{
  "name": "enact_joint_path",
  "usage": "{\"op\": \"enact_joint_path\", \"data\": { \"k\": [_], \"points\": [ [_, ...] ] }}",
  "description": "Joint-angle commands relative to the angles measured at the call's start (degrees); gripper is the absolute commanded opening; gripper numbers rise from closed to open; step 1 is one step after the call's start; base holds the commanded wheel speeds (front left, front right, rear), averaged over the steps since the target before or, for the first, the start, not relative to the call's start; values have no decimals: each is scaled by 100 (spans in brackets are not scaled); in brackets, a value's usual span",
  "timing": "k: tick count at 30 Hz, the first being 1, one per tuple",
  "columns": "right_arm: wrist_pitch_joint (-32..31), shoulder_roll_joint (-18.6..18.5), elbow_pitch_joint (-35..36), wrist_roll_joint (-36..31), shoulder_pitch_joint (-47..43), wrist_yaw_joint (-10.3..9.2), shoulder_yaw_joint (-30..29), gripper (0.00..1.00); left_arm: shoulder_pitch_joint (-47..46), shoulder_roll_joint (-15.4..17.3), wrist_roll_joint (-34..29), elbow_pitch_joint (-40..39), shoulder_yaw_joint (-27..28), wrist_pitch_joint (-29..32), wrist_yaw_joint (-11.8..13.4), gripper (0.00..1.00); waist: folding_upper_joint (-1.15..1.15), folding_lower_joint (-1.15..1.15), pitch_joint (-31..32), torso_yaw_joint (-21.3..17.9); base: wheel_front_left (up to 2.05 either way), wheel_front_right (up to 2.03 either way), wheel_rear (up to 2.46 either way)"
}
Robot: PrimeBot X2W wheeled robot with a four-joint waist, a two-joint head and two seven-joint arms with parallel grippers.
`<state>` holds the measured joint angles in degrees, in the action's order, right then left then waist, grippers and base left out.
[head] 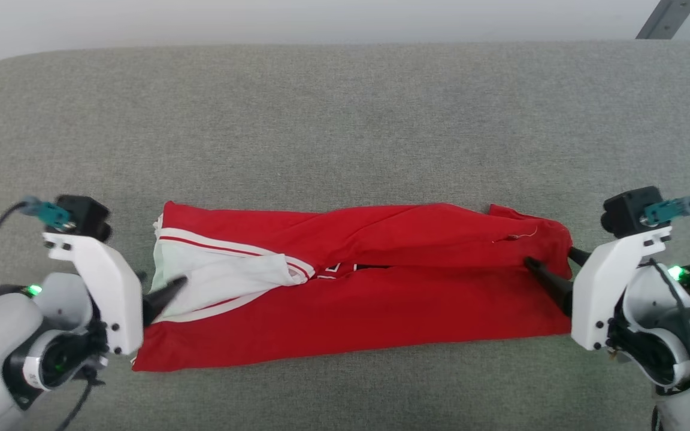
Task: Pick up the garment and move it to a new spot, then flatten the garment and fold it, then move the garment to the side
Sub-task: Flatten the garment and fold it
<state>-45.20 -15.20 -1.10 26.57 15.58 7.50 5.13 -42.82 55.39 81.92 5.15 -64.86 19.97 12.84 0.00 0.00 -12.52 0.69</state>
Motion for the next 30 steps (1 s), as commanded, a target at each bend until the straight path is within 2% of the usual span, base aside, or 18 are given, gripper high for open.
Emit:
{"op": "enact_joint_path", "data": {
  "k": [1,9,13,18,26,30],
  "points": [
    [-87,-4,77,40,-58,-2,-59,100,119,35,-48,-17,83,-209,-39,100,0,0,4,18,0,0,0],
    [-532,5,203,5,-171,-2,-581,100,355,141,-444,-184,276,-1385,-242,100,0,0,-44,188,0,0,0],
    [-654,48,10,58,-155,-2,-775,100,511,138,-679,-178,360,-2053,-315,100,0,0,-92,302,0,0,0],
    [-647,110,-435,68,-70,-2,-890,100,781,56,-855,-76,450,-2849,-276,100,0,0,-132,481,0,0,0],
    [-614,79,-1357,223,101,-2,-690,100,1221,-197,-1025,201,665,-3453,-257,100,0,0,-158,716,0,0,0],
    [-738,114,-1938,465,176,-2,-458,100,1518,-459,-1212,390,1154,-3514,-319,100,0,0,-143,822,0,0,0]
  ]
}}
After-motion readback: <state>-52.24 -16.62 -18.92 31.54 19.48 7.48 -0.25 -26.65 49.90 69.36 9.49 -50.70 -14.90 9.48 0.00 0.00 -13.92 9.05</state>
